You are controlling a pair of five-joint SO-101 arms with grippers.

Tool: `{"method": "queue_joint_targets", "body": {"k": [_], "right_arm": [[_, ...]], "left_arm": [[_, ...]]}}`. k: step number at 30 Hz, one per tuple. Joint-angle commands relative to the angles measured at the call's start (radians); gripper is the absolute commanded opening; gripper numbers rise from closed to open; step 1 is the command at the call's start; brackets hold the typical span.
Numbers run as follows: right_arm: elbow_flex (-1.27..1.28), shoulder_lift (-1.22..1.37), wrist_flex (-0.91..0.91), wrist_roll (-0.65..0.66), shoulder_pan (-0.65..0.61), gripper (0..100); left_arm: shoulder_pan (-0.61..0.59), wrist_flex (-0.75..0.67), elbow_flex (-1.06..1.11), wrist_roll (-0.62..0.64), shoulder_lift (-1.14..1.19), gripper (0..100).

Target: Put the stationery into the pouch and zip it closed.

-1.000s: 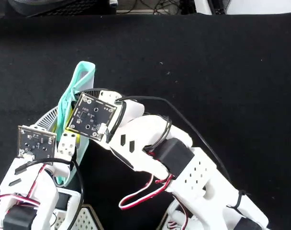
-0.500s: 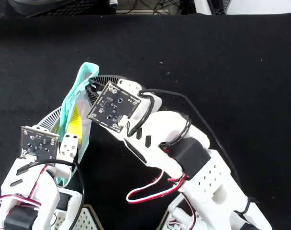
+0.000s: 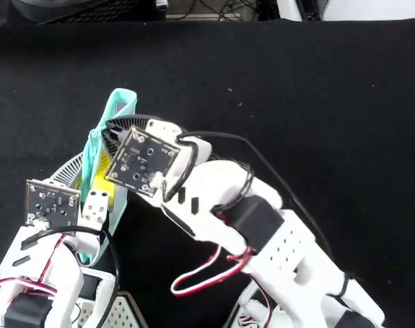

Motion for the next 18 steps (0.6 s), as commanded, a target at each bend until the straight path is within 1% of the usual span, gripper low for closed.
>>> {"method": "queue_joint_targets", "body": {"k": [1,14,18], "right_arm": [[0.015,0.045,-0.069,-0.008,-0.009,1.4],[0.021,0.044,-0.077,-0.009,-0.012,2.1],[0.016,0.044,-0.041,-0.009,-0.012,12.3]], "left_arm": [[0.002,0.002,-0.005,-0.008,-0.005,3],[0.002,0.003,-0.004,-0.008,-0.005,3],[0.002,0.003,-0.004,-0.008,-0.005,3]]}}
